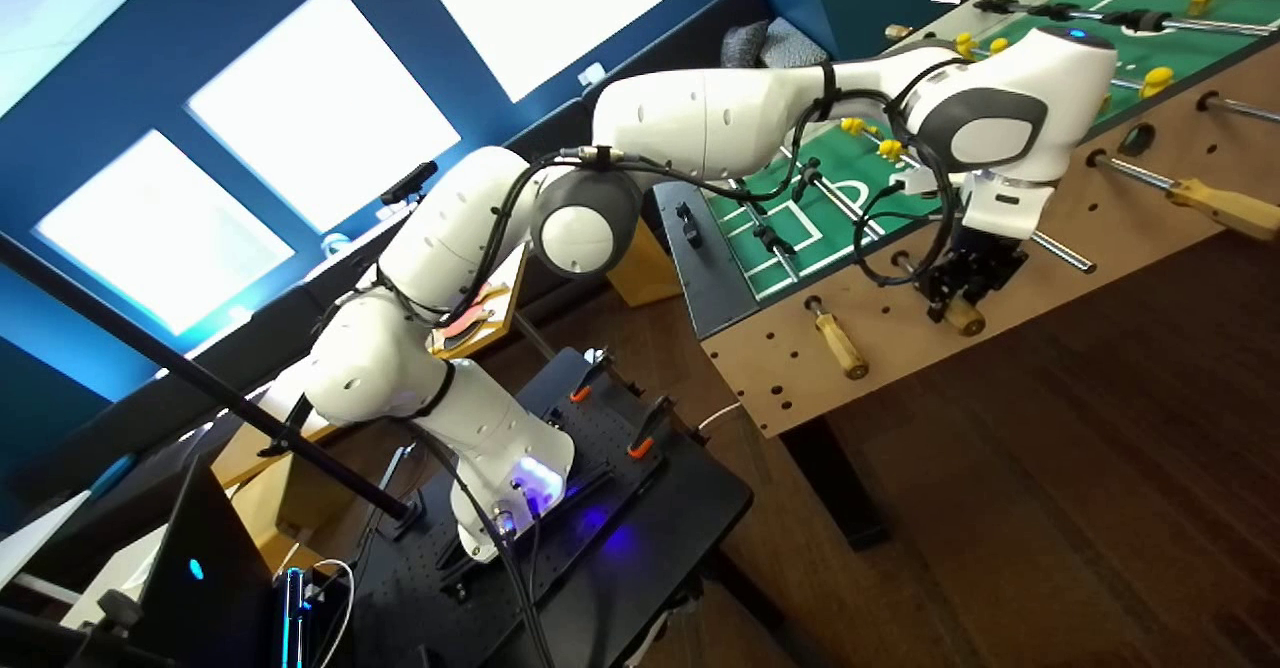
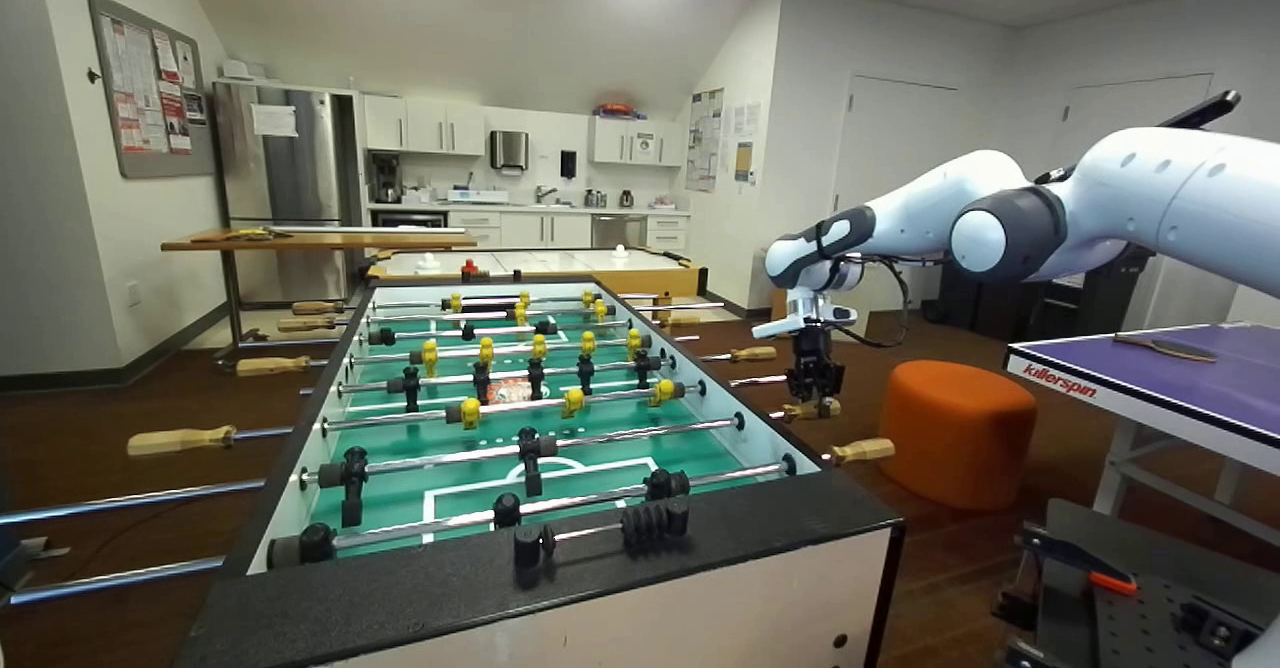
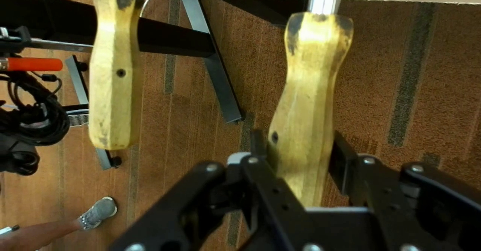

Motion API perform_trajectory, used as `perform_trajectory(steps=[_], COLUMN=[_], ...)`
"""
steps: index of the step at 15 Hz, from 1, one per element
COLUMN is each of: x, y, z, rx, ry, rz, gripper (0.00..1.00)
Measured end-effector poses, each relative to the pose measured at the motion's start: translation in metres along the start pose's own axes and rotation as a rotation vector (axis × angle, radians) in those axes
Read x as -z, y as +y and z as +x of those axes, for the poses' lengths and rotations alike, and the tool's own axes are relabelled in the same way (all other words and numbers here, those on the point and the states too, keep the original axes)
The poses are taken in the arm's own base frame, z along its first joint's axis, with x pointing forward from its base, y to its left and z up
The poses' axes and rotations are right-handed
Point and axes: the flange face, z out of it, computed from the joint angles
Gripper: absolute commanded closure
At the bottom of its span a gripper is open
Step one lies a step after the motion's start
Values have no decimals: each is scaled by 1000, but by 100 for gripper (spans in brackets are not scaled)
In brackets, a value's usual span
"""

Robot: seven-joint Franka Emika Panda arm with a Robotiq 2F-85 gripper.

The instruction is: Roll the handle of the Foosball table

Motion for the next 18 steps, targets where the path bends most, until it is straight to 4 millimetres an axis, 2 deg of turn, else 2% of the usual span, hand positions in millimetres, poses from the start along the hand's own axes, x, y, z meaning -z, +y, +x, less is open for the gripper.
perform_trajectory(steps=[3,4,7,11,13,15,18], x=[5,7,28,84,106,119,128], y=[3,4,4,0,1,5,12], z=[-4,-8,-28,-51,-58,-62,-63], rx=[31,37,62,93,102,115,150], ry=[14,23,84,195,221,234,251], rz=[-37,-44,-23,157,244,308,376], gripper=[3,0,0,0,0,0,0])
